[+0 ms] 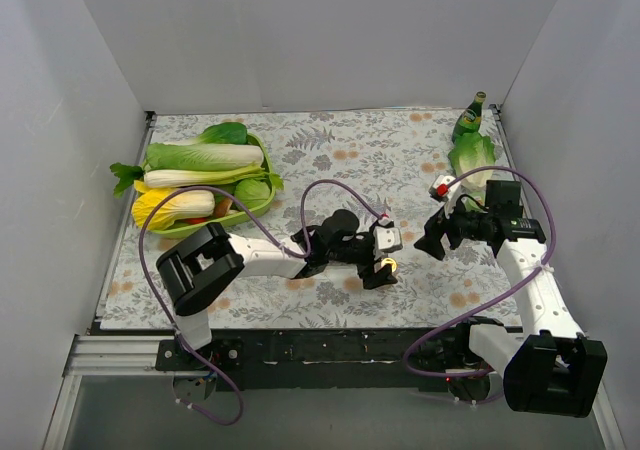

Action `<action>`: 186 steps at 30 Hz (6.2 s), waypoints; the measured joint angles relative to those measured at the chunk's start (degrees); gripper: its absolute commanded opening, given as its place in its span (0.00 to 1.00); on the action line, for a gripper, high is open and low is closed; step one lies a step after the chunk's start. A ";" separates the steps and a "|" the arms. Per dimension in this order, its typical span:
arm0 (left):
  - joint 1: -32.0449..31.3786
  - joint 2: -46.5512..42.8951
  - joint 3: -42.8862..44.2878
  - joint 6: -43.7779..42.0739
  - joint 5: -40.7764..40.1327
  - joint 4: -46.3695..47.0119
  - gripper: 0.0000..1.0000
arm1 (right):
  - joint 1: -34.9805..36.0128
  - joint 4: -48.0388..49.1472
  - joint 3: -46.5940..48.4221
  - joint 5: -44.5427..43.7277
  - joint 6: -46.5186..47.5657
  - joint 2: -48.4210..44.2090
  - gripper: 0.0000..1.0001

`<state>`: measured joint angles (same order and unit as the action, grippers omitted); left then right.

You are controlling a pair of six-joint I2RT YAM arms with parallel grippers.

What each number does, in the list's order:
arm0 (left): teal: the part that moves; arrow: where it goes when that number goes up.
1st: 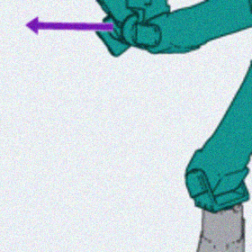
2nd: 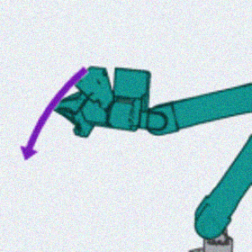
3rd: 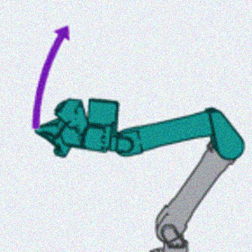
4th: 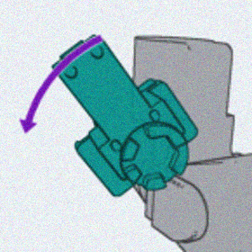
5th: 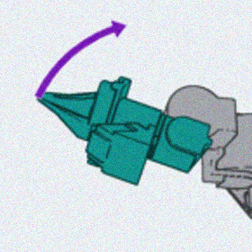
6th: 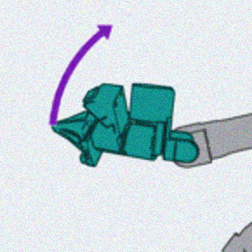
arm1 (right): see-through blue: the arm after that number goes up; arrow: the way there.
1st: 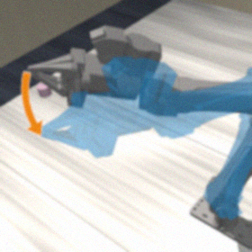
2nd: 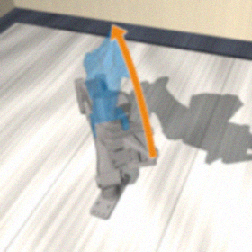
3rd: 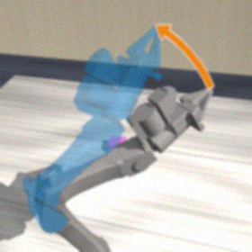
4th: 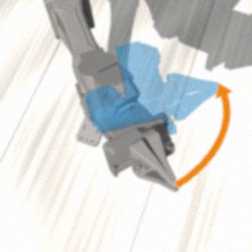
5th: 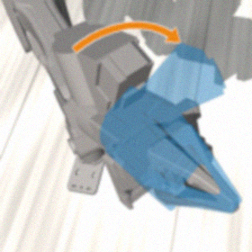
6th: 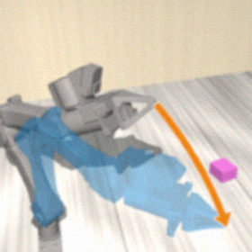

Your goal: Sort the pills into containers

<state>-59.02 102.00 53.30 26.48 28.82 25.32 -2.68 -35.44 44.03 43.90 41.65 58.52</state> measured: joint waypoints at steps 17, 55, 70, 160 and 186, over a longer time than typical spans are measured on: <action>-0.42 -1.73 2.56 7.15 -2.80 -7.69 0.00 | -0.31 -2.19 0.00 2.38 4.46 0.04 0.98; 1.11 -37.73 -15.45 52.26 -43.08 0.37 0.00 | 28.96 13.70 12.35 18.78 -22.99 15.61 0.66; 1.16 -37.75 -16.35 55.71 -44.46 3.39 0.00 | 30.42 18.53 12.37 21.11 -28.33 17.68 0.19; 8.26 -32.68 14.45 71.36 -32.30 -46.21 0.98 | 32.02 9.97 16.04 7.10 -14.73 11.67 0.06; 15.67 -42.32 -6.43 13.97 16.52 -19.67 0.81 | 32.00 -1.95 15.34 25.97 2.16 12.15 0.07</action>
<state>-43.35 59.68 46.87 40.45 45.34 5.65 29.32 -37.39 59.37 69.87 43.81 70.67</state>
